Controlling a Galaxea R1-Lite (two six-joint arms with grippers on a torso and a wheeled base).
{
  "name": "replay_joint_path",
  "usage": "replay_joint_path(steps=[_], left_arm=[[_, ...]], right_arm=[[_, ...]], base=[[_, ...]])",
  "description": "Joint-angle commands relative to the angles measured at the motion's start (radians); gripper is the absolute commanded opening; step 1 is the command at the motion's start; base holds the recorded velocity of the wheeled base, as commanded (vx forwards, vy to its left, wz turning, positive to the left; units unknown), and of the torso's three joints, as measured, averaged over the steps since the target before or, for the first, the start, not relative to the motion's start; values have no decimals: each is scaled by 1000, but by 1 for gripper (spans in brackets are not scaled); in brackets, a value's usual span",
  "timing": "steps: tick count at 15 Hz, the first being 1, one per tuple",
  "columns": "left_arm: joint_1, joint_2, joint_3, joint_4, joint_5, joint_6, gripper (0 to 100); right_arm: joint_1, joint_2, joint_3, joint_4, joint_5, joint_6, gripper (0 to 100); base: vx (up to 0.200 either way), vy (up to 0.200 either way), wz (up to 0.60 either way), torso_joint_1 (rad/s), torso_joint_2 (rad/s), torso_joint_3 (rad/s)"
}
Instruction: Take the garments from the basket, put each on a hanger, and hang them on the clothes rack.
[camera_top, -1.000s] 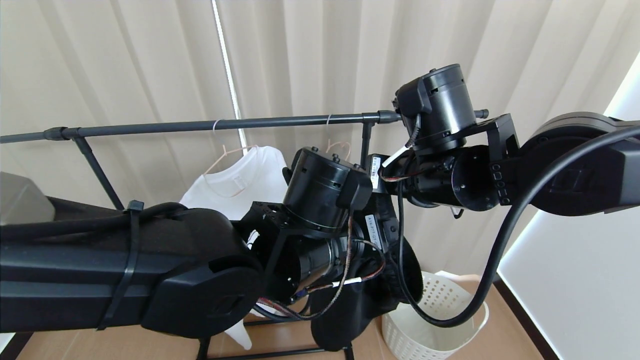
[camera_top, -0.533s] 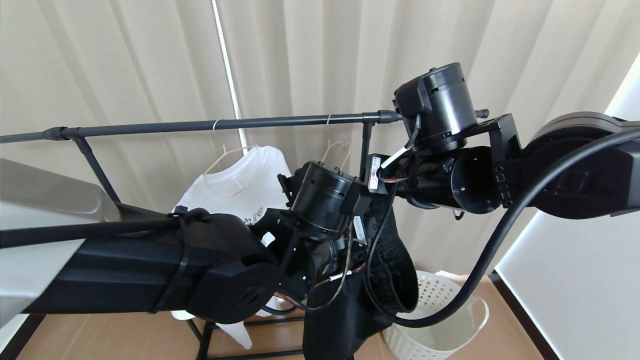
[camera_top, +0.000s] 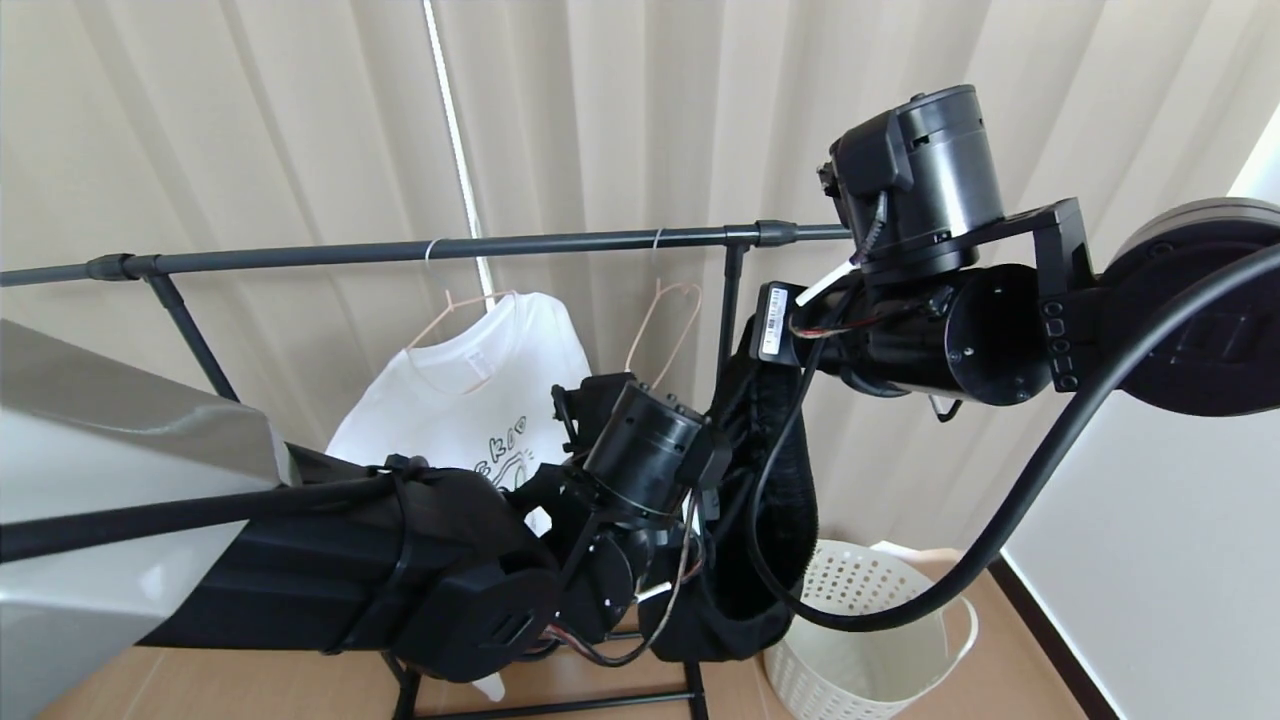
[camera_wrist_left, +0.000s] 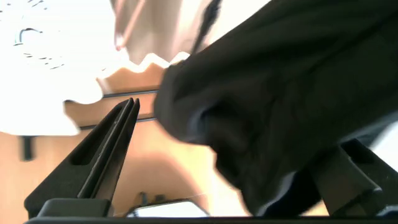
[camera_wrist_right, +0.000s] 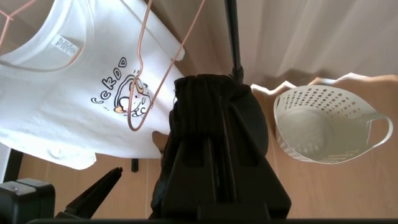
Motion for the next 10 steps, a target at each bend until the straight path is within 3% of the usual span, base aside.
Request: replay_joint_path(steps=[1, 10], left_arm=[[-1, -1, 64, 1, 5, 8, 100], [-56, 37, 226, -11, 5, -3, 100]], right_arm=[[-13, -18, -3, -1, 1, -2, 0], [-36, -13, -17, -1, 1, -1, 0]], base=[[0, 0, 0, 0, 0, 0], [0, 0, 0, 0, 0, 0]])
